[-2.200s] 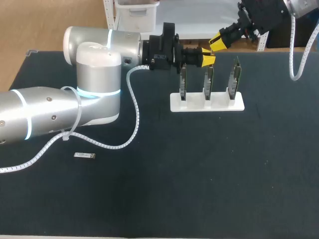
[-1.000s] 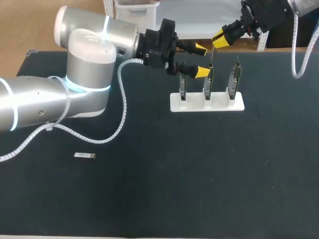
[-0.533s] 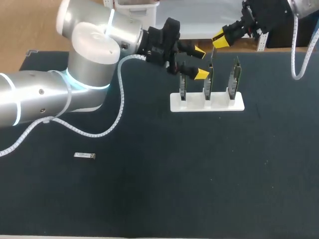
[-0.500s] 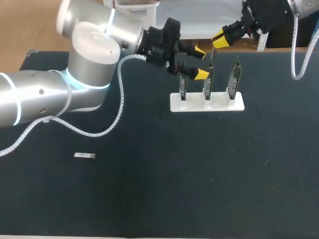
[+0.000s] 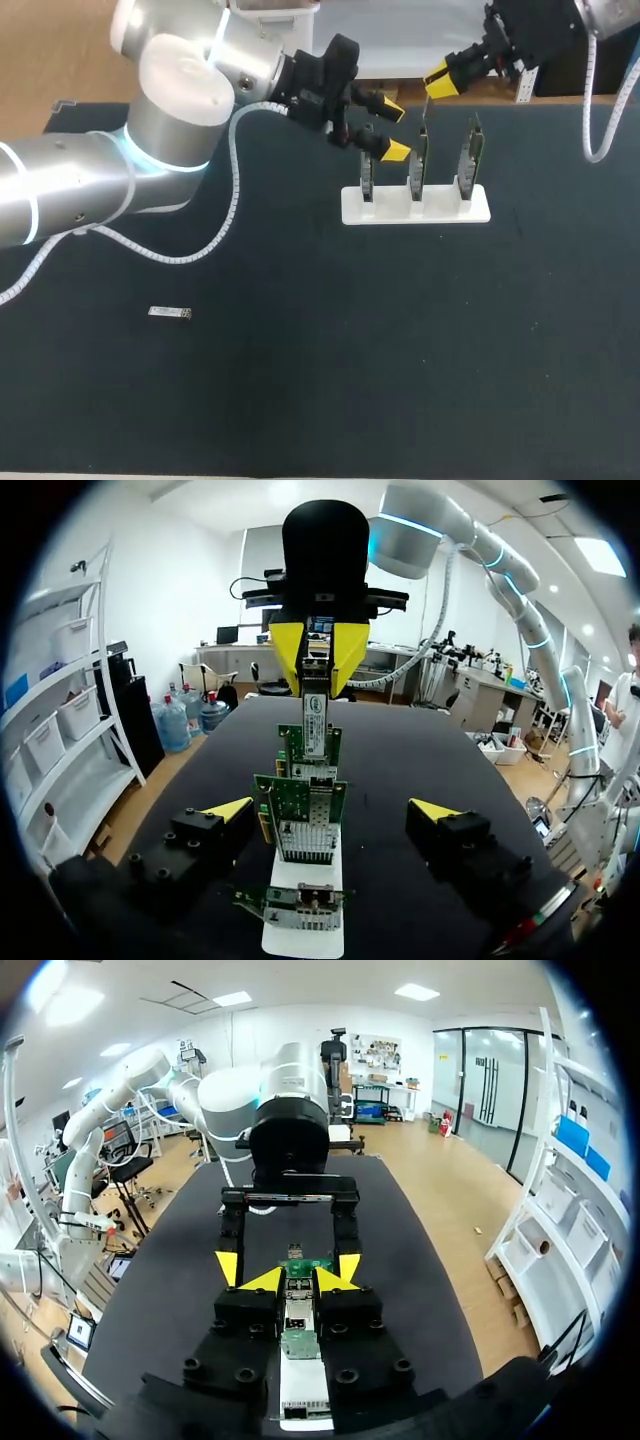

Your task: Pick up the optical module with the left hand, and insert it into the network port with the right hand.

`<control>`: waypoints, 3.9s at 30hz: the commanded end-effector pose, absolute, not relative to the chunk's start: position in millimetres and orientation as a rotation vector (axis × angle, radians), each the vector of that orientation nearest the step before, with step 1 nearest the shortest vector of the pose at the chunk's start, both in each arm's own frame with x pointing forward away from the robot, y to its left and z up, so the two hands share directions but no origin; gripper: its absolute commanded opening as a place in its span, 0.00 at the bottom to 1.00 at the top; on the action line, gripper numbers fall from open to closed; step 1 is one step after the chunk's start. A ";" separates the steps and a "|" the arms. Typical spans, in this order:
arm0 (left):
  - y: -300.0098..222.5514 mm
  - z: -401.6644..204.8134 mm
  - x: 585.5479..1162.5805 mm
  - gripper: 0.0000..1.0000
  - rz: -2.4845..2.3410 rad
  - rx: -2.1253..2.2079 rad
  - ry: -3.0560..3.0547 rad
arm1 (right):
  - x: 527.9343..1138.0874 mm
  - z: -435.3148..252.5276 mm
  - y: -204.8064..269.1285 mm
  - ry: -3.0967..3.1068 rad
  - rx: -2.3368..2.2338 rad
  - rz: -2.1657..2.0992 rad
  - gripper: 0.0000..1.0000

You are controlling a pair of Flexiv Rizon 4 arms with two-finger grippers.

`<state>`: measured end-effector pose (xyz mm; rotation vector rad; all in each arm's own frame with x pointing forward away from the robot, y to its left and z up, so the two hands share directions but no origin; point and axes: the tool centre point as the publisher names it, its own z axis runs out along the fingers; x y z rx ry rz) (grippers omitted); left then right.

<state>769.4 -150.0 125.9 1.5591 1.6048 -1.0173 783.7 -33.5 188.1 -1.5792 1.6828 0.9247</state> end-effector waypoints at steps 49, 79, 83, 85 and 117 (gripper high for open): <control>-156.1 117.5 773.2 1.00 -1.014 1.651 1.601 | 783.3 183.4 -33.0 1.681 -1.587 0.919 0.00; -158.8 117.4 773.3 1.00 -1.011 1.654 1.599 | 783.7 182.0 -31.7 1.660 -1.619 0.935 0.00; -158.8 117.4 773.3 1.00 -1.011 1.654 1.599 | 783.7 180.0 -31.8 1.666 -1.629 0.929 0.00; -158.8 117.4 773.3 1.00 -1.011 1.654 1.599 | 783.4 178.7 -31.7 1.669 -1.632 0.928 0.00; -158.8 117.4 773.3 1.00 -1.011 1.654 1.599 | 773.5 167.1 -27.5 1.695 -1.650 0.918 0.00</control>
